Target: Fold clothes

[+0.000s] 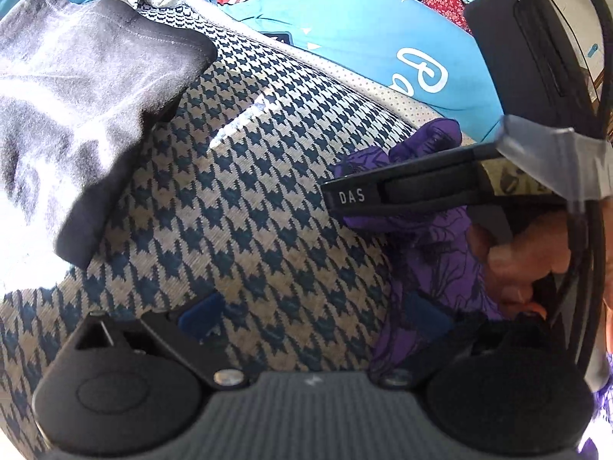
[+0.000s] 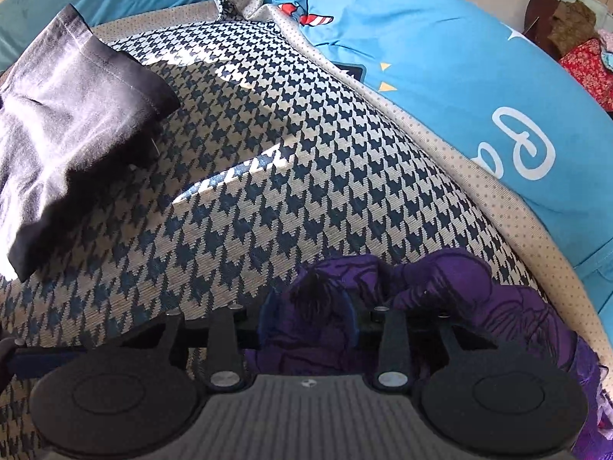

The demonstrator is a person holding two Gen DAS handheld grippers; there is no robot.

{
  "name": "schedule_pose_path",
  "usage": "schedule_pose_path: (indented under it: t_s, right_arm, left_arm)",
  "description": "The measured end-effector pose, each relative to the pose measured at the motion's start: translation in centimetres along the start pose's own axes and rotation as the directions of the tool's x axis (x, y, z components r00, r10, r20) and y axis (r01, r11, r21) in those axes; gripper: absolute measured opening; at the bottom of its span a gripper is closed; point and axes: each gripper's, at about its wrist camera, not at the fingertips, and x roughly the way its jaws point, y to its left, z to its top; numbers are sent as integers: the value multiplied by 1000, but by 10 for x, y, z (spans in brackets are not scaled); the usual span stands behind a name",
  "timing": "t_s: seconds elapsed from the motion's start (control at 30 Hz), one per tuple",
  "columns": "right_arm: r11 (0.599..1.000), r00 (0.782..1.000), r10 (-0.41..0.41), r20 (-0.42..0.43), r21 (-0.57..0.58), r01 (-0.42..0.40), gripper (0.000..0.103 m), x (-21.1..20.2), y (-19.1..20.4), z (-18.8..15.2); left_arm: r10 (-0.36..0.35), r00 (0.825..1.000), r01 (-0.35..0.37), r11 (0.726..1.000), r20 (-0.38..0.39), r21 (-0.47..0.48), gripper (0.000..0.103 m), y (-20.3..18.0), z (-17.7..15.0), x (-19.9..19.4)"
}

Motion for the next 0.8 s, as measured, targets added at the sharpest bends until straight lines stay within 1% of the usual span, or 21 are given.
schedule_pose_path:
  t_s: [0.07,0.17,0.2,0.23,0.27,0.33,0.4,0.5,0.57,0.63,0.7,0.73,0.77,0.8]
  right_arm:
    - [1000,1000,7,-4,-9,-7,44,0,2,-1]
    - [1000,1000,11,-3,-22,-11,44,0,5,-3]
    - [1000,1000,9,-2,-17,-9,37,0,5,-3]
    - [1000,1000,3,-2,-10,-3,20,0,5,-4]
    - [1000,1000,-3,0,1,3,10,0,4,-5]
    - [999,1000,-21,12,26,21,4,-3,0,-7]
    - [998,998,-49,40,47,47,4,-9,-2,-10]
    - [993,990,-81,112,91,71,4,-28,-6,-13]
    - [985,977,-123,173,141,99,4,-48,-12,-15]
    - [971,957,-173,234,204,126,4,-71,-19,-18]
    - [936,926,-241,290,324,142,4,-98,-34,-30]
    - [904,911,-269,314,408,127,4,-112,-43,-42]
    - [859,896,-293,334,503,94,4,-126,-54,-57]
    - [804,881,-319,350,592,56,4,-139,-65,-73]
  left_arm:
    - [6,1000,-6,1000,1,5,102,-1,0,0]
    - [14,1000,-14,1000,3,14,102,-2,-1,0]
    - [17,1000,-17,1000,4,17,102,-3,-1,0]
    - [19,1000,-19,1000,5,20,102,-3,-2,0]
    - [22,1000,-22,999,5,23,102,-4,-2,0]
    - [27,1000,-28,999,7,29,102,-5,-2,1]
    - [31,999,-32,999,8,32,102,-6,-3,1]
    - [33,999,-34,999,8,33,102,-6,-3,1]
    - [36,999,-36,999,8,38,102,-7,-3,1]
    - [38,999,-39,998,10,44,102,-8,-4,1]
    - [37,999,-38,998,11,46,102,-9,-5,0]
    - [37,999,-37,998,11,46,102,-9,-5,0]
    - [37,999,-37,998,11,46,102,-8,-5,0]
    - [38,999,-38,998,12,48,102,-9,-6,0]
